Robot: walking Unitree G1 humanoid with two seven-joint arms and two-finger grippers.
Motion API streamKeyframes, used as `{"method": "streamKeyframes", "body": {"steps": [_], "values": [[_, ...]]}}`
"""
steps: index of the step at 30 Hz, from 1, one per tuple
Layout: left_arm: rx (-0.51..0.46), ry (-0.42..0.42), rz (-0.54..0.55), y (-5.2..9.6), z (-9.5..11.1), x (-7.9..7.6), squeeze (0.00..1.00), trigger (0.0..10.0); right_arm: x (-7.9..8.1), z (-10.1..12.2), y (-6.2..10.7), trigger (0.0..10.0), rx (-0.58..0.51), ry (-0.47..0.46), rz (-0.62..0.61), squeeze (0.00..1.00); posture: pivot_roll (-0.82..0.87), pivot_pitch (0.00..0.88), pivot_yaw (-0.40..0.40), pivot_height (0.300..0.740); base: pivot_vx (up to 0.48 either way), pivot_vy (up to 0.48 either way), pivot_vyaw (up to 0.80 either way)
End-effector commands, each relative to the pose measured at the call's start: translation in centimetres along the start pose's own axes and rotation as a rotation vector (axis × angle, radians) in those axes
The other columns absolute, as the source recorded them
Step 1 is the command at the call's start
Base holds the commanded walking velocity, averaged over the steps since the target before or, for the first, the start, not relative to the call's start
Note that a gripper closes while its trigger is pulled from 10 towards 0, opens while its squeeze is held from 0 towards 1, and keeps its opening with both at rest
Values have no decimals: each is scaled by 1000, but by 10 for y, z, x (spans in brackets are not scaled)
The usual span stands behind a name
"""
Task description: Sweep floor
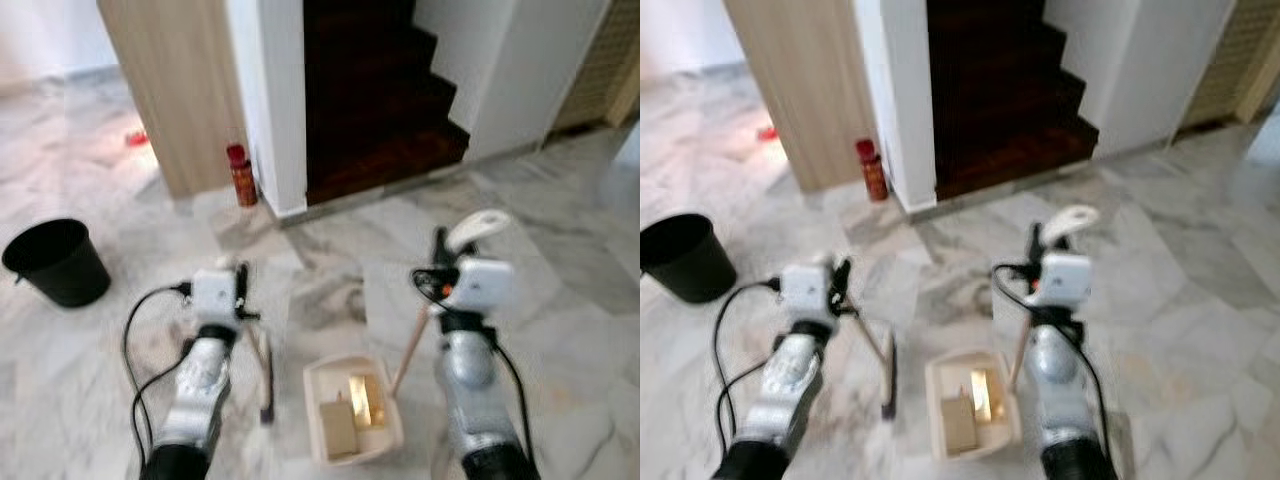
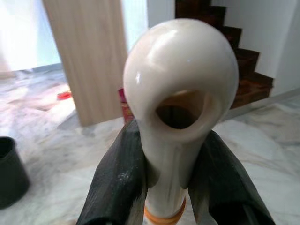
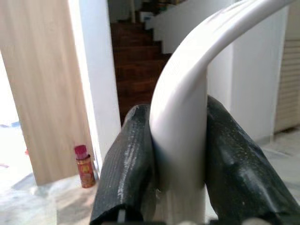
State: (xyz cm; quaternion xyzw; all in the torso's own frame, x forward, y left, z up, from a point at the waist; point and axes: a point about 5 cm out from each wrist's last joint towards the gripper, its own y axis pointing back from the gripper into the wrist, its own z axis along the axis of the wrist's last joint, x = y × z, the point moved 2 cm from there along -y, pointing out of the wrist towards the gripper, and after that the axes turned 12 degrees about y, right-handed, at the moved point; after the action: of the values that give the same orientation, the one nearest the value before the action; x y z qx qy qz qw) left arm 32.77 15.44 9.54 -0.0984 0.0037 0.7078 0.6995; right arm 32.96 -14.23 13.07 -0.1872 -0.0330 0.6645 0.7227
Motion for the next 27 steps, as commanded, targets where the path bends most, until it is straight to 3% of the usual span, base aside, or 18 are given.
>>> {"method": "streamKeyframes", "body": {"steps": [1, 6, 15, 27], "values": [[-54, -1, -13, -6, 13, -7, 0, 10000, -8, 3, -4, 10000, -8, -37, -45, 0, 9, 0, 18, 740, 0, 0, 0], [-51, 2, 0, -5, 12, -5, 0, 10000, -8, 4, -5, 10000, -8, -41, -35, 0, 11, 0, 16, 740, 0, 0, 0], [-50, 3, 5, -4, 13, -4, 0, 10000, -7, 3, -3, 10000, -8, -33, -23, 0, 15, 0, 22, 740, 0, 254, 0], [-54, 0, -1, -6, 15, -4, 0, 10000, -5, 4, -3, 10000, -10, -29, -22, 0, 17, 0, 32, 740, 0, 254, 736]]}}
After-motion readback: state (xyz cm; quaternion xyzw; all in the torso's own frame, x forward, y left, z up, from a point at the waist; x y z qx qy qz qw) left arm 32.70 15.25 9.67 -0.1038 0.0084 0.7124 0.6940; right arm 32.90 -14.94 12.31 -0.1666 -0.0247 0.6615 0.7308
